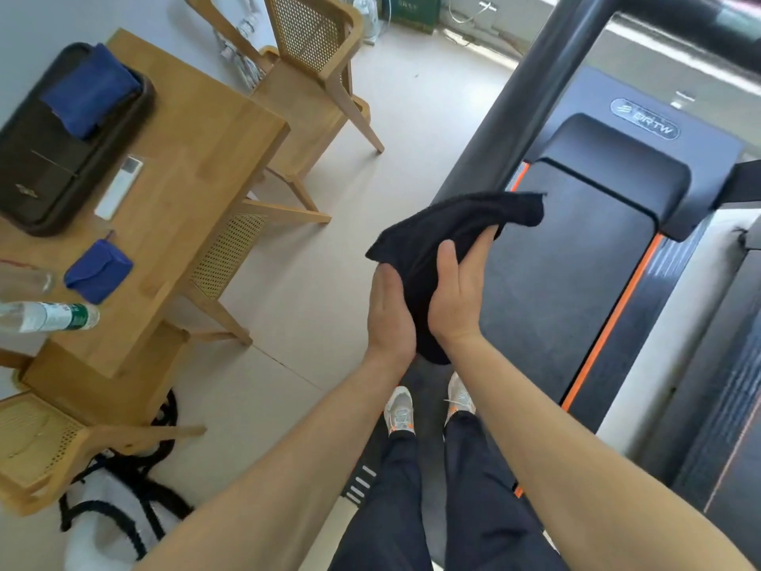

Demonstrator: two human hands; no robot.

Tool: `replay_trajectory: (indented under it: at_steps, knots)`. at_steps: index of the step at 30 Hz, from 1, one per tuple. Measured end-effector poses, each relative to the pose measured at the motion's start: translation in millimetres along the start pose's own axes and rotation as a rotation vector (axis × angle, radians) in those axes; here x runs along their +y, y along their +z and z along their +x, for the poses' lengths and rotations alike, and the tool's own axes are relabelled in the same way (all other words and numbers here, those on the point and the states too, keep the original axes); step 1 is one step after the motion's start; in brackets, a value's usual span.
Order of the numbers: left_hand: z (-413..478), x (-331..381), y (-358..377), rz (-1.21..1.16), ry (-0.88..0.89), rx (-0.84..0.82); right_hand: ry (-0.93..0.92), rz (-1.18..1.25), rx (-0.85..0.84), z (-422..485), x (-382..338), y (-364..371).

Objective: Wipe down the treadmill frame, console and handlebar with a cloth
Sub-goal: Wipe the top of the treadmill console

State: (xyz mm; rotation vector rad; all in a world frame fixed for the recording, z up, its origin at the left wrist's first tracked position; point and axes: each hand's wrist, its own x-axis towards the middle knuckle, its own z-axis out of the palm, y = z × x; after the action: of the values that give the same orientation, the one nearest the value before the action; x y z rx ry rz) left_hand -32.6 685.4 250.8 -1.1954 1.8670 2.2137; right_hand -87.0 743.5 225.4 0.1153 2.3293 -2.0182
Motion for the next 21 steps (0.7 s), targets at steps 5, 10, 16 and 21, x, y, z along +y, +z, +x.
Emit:
replay_trajectory:
  at_steps: [5, 10, 16, 21]
  knots:
    - [11.9, 30.1, 6.7, 0.312, 0.13, 0.004, 0.263, 0.131, 0.07, -8.6, -18.2, 13.7]
    - [53.6, 85.6, 22.7, 0.568, 0.036, -0.305, 0.51, 0.176, 0.04, -7.2, -31.5, 9.5]
    - [84.8, 116.9, 60.7, 0.573, -0.05, -0.341, 0.67, 0.258, 0.122, 63.9, -45.2, 1.4]
    - [114.3, 140.4, 104.0, 0.673, 0.018, -0.282, 0.577, 0.24, 0.178, 123.8, -50.2, -6.5]
